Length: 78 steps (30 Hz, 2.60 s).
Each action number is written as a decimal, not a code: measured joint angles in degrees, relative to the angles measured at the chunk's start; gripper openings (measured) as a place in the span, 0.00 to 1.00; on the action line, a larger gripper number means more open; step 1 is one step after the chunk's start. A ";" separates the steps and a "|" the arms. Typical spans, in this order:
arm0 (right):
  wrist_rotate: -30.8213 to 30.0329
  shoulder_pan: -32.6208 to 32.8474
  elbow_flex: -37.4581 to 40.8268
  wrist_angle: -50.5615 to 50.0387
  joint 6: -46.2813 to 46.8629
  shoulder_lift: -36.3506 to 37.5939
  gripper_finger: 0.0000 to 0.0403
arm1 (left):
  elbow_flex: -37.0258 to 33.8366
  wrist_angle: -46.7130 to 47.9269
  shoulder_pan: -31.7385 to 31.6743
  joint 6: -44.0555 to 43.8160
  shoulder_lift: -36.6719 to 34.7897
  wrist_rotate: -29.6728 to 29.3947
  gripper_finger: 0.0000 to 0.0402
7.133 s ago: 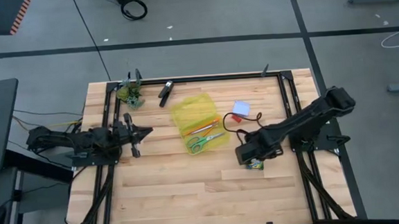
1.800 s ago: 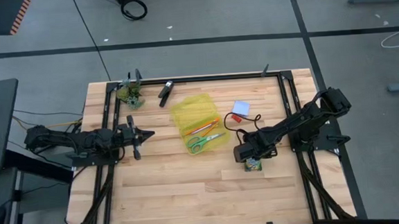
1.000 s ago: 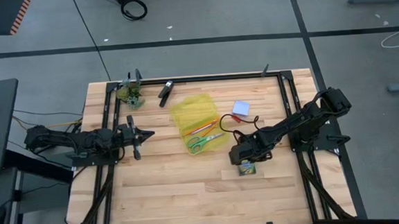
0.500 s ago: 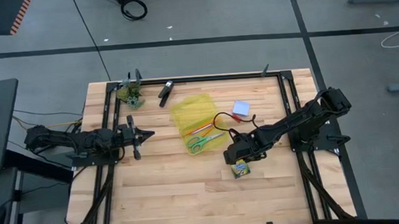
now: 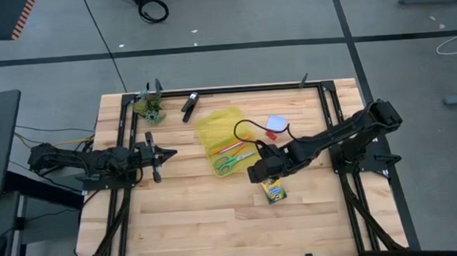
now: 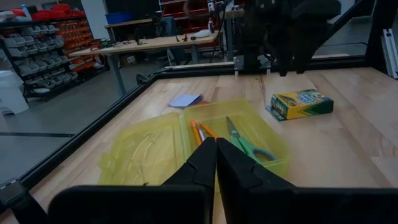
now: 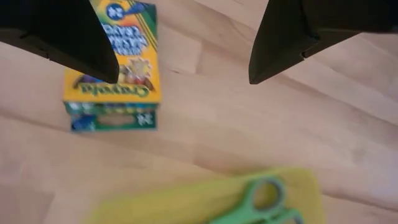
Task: Pack school essentials
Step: Put the yellow crayon box into the yellow supply box
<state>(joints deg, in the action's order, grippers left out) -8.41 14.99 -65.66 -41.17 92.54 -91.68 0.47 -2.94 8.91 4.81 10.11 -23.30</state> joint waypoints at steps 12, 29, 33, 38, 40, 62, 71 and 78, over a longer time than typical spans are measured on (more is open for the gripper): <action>-1.44 -4.69 -2.50 -0.43 -8.55 0.00 0.91 | 0.00 0.00 0.02 0.01 0.00 -0.02 0.04; -2.77 -7.72 -2.50 -0.28 -13.95 0.00 0.91 | 0.00 0.00 0.02 0.38 0.18 -0.01 0.04; -3.36 -7.34 -2.50 -0.27 -13.95 0.00 0.91 | 0.00 0.02 0.02 0.36 1.39 -0.02 0.05; -4.21 -7.31 -2.50 -0.28 -14.32 0.00 0.91 | -0.02 -0.07 0.01 0.38 2.38 -0.02 0.04; -5.06 -7.36 -2.50 -0.28 -14.95 0.00 0.91 | -0.02 -0.09 0.00 0.37 2.38 -0.02 0.03; -6.62 -9.76 -2.50 1.27 -21.80 0.00 0.91 | -0.02 -0.20 -0.01 1.01 2.36 -0.05 0.02; -10.43 -10.69 -2.50 1.44 -25.77 0.00 0.91 | -0.04 -0.98 -0.01 1.86 2.36 -0.06 0.05; -11.60 -12.76 -2.50 4.11 -31.06 0.00 0.91 | -0.04 -1.03 -0.01 2.35 2.36 -0.06 0.02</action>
<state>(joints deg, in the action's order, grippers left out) -20.01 2.23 -68.16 -37.06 61.47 -91.68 0.43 -3.97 8.91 7.16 12.47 -23.35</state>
